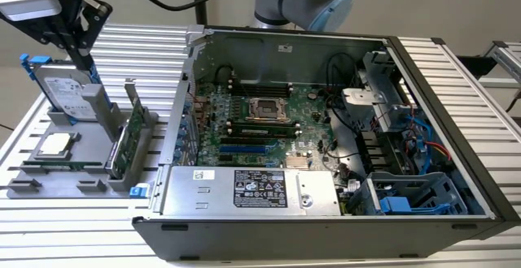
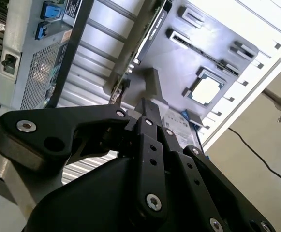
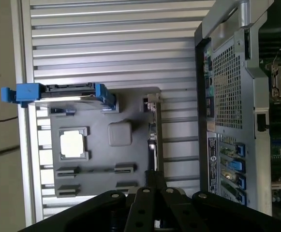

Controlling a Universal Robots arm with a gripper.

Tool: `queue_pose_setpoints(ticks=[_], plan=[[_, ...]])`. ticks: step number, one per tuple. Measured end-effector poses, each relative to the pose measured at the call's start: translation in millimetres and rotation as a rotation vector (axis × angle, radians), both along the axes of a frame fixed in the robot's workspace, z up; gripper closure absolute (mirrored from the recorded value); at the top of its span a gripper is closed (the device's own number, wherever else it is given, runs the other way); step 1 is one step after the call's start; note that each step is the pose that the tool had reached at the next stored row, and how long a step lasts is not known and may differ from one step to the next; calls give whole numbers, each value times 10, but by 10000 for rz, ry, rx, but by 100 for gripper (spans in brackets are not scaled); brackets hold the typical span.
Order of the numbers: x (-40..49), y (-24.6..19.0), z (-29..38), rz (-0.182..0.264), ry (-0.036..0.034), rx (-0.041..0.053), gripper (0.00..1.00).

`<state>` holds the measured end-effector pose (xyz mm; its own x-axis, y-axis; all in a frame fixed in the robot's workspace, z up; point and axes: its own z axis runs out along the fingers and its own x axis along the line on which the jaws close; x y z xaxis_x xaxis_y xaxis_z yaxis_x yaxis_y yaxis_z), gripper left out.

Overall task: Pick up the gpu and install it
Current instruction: 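Reach for the gpu, then pick up the gpu and move the gpu toward the slot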

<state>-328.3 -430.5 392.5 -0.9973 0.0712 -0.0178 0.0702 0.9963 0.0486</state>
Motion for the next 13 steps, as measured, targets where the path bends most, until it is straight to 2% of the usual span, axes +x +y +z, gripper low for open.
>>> queue_pose_setpoints(ticks=[13], plan=[[0, -153, 0, 0, 4, 0, 100]])
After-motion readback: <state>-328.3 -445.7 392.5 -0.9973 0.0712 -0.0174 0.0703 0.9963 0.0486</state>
